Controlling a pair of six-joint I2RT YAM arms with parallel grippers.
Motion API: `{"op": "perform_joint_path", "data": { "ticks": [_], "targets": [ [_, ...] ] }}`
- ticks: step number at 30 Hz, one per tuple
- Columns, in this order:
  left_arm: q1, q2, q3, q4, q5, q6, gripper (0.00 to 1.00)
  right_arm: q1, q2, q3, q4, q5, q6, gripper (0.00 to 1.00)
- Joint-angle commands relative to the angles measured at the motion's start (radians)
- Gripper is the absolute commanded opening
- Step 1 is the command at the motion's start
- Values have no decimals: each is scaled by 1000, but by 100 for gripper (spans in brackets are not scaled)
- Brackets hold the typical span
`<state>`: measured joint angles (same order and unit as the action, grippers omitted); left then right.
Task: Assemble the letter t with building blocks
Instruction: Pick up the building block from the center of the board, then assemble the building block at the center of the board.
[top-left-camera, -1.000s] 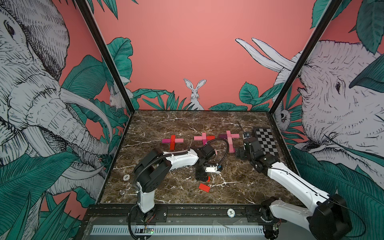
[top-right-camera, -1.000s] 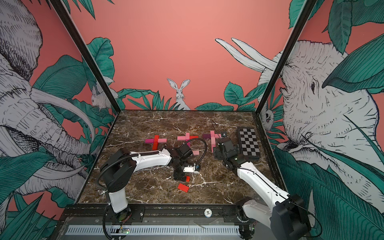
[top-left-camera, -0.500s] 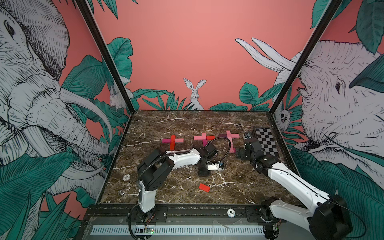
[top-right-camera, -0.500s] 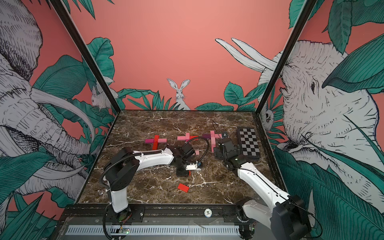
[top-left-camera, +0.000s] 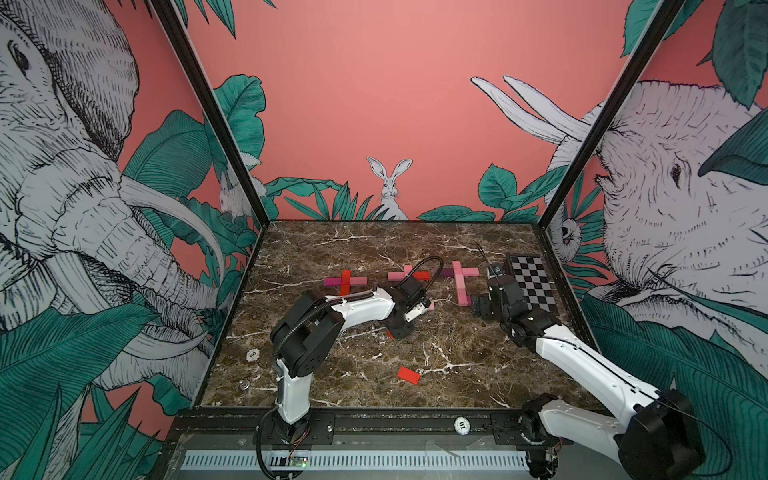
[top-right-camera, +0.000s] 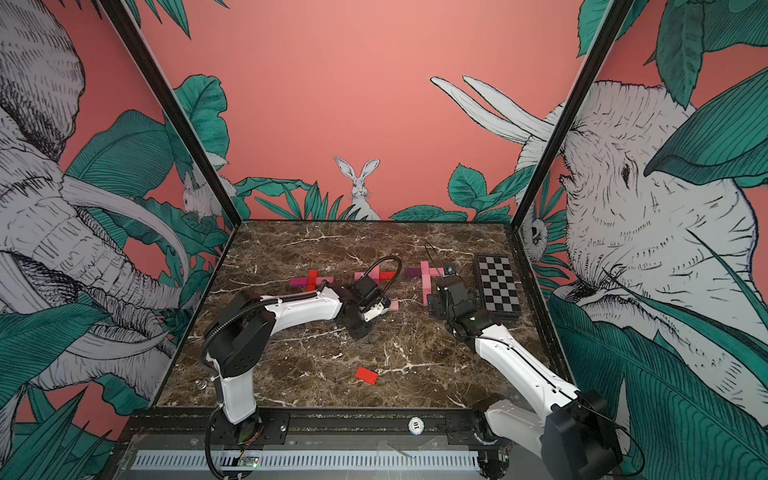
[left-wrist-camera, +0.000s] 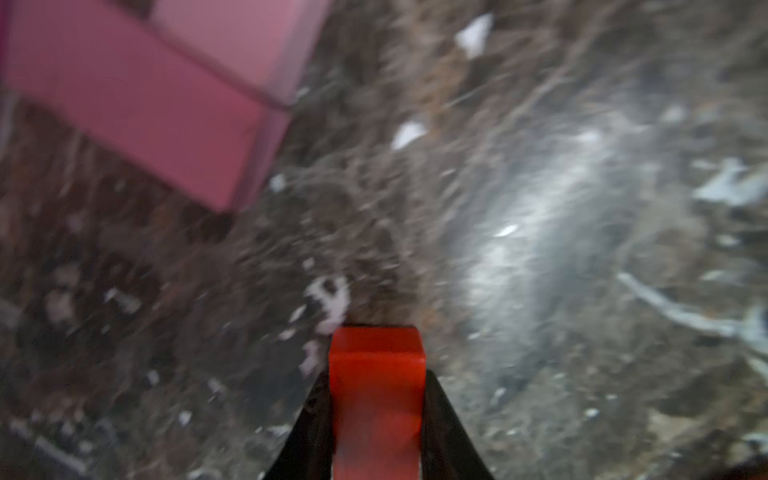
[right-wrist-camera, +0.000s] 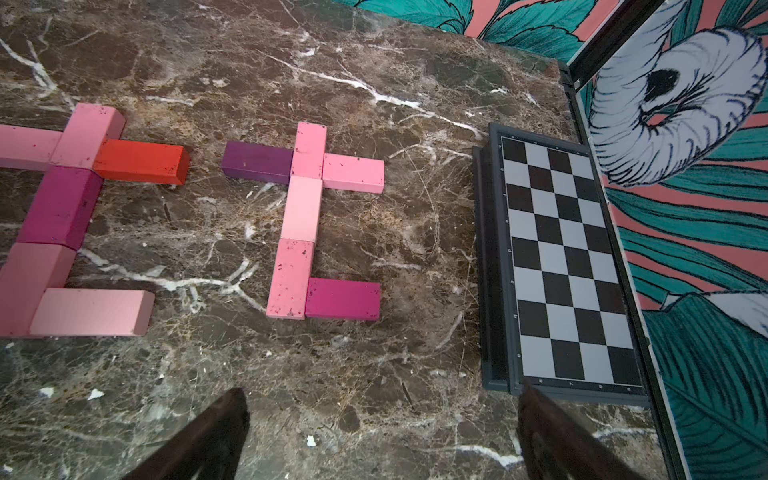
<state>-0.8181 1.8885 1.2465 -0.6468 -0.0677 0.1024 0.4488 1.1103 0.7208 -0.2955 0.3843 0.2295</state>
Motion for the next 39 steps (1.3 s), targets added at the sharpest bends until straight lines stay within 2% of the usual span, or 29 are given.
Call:
{"op": "perform_joint_path", "data": {
  "ticks": [1, 5, 9, 14, 19, 22, 39],
  "targets": [
    [61, -97, -14, -120, -97, -201, 3, -5, 11, -15, 43, -8, 4, 98],
    [110, -166, -22, -165, -174, -322, 0, -5, 26, -7, 50, -19, -6, 98],
    [194, -177, -10, -232, -179, -377, 0, -4, 33, 2, 49, -19, -21, 98],
    [306, -155, -17, -258, -76, -416, 0, -5, 33, 5, 50, -23, -26, 98],
    [378, -149, -29, -253, -51, -420, 0, -5, 33, 7, 51, -27, -33, 98],
    [413, -142, -30, -251, -24, -418, 5, -4, 33, 8, 53, -28, -34, 98],
    [459, -24, 6, -199, 12, -444, 5, -5, 27, 5, 53, -30, -50, 98]
  ]
}}
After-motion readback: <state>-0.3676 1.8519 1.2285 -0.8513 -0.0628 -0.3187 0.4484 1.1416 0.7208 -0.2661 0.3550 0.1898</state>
